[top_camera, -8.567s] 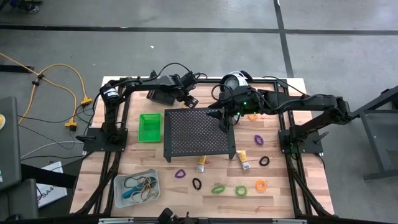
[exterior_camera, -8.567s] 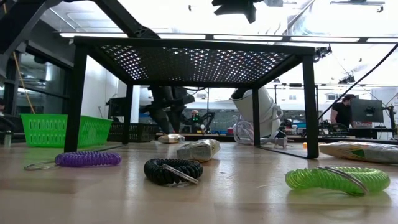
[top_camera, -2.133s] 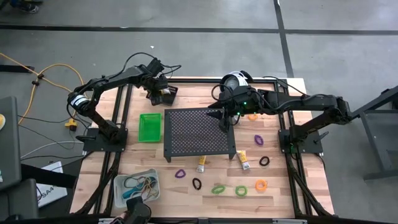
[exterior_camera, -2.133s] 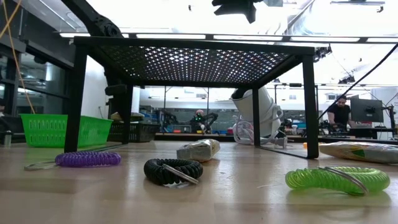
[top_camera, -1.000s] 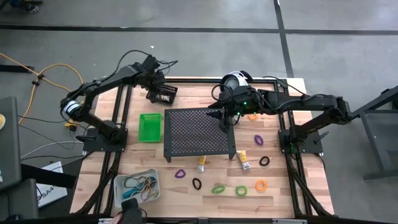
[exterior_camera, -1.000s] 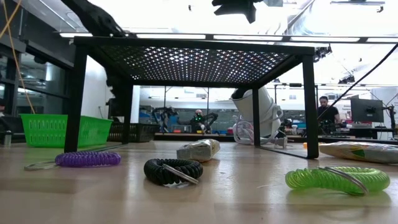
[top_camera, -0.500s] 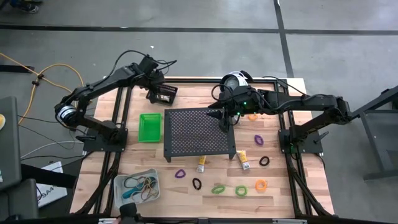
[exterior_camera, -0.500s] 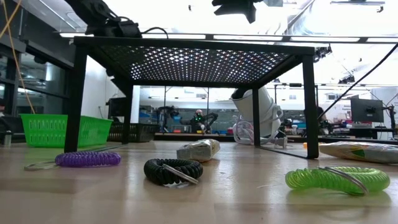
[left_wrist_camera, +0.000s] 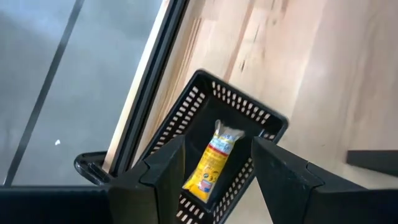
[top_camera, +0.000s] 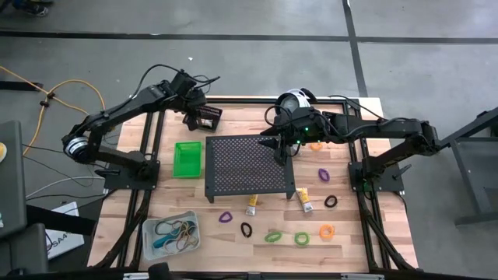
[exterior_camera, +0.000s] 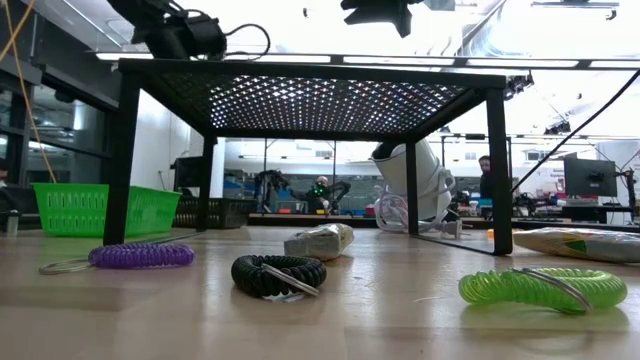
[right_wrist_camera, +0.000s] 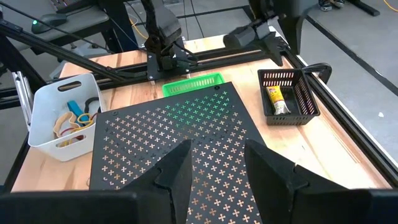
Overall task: Pick & Place Office Desk Supplies
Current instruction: Put the right crayon box into the black bin
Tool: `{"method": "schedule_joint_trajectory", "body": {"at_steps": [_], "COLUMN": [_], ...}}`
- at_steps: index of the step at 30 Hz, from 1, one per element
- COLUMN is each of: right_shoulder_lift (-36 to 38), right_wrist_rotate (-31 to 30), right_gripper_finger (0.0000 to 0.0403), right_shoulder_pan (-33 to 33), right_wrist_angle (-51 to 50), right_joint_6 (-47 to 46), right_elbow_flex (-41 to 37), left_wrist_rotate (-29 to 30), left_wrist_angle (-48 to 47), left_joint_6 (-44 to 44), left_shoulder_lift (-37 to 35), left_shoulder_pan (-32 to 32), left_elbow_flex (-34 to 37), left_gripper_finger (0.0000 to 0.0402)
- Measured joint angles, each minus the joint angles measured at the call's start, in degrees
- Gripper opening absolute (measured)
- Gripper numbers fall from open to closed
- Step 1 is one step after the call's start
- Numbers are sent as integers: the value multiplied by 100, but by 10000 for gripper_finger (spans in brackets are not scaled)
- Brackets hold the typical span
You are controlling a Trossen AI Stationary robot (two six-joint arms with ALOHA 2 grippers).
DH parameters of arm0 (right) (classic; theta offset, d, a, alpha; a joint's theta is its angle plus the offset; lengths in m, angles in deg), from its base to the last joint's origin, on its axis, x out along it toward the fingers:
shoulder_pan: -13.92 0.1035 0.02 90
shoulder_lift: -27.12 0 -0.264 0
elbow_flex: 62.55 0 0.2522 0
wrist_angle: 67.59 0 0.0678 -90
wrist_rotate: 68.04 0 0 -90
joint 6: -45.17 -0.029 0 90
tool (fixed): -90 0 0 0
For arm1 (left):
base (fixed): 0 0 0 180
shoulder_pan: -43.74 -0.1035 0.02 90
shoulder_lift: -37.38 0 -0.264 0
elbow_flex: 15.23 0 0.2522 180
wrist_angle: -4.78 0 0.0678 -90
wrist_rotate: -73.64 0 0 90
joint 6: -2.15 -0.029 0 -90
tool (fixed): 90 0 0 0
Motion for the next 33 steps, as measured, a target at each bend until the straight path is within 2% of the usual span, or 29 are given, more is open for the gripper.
{"method": "schedule_joint_trajectory", "body": {"at_steps": [6,12,26,33], "right_shoulder_lift": [1,1,0,0], "right_wrist_rotate": [1,1,0,1], "right_gripper_finger": [135,135,135,135], "right_shoulder_pan": [-1,-1,0,-1], "right_wrist_angle": [1,0,1,-1], "right_joint_6": [0,0,-1,-1], "right_elbow_flex": [0,0,0,0], "left_wrist_rotate": [-4,3,7,9], "left_wrist_angle": [-115,-299,-311,-310], "left_joint_6": [372,970,2272,2486], "left_shoulder_lift": [-311,-558,-809,-809], "left_shoulder_pan": [526,1316,3903,5277], "left_elbow_flex": [0,0,2,2], "left_gripper_finger": [177,177,177,177]}}
